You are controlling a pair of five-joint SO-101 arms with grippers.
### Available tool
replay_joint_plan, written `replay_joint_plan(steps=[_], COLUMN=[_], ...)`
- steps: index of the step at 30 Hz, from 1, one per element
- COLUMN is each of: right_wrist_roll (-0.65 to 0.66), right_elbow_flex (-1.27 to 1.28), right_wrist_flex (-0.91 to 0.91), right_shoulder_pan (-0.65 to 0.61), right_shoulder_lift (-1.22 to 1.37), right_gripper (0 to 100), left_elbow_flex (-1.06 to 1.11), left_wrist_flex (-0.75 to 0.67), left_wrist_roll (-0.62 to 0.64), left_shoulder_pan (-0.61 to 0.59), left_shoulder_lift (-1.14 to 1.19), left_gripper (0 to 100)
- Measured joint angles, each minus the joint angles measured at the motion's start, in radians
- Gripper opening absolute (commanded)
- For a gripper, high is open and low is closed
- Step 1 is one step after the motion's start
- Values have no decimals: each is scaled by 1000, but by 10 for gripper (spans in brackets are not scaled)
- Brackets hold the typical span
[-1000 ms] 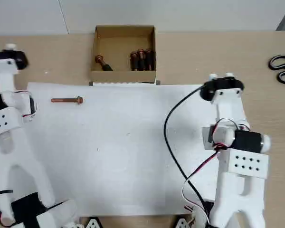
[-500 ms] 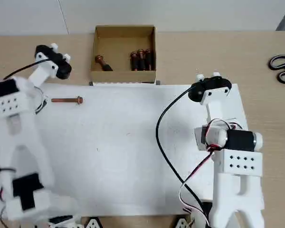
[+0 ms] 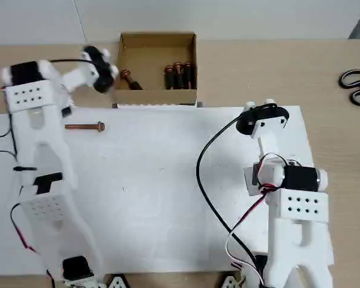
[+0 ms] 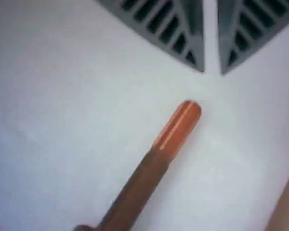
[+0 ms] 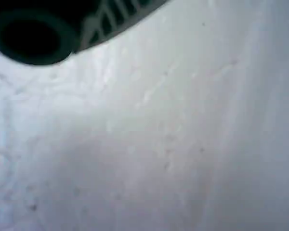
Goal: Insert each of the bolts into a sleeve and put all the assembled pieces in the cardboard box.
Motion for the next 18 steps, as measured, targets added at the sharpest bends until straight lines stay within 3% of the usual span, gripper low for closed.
replay_joint_plan(steps=[18], right_wrist_roll=[0], right_elbow_flex=[12], right_wrist_flex=[0], right_shoulder_pan=[0], right_shoulder_lift=[0], right_gripper=[3], left_elbow_flex=[44], left_wrist_flex=[-2], left_wrist_roll=[-83], left_shoulder_pan=[32], left_shoulder_lift=[196], left_gripper=[65])
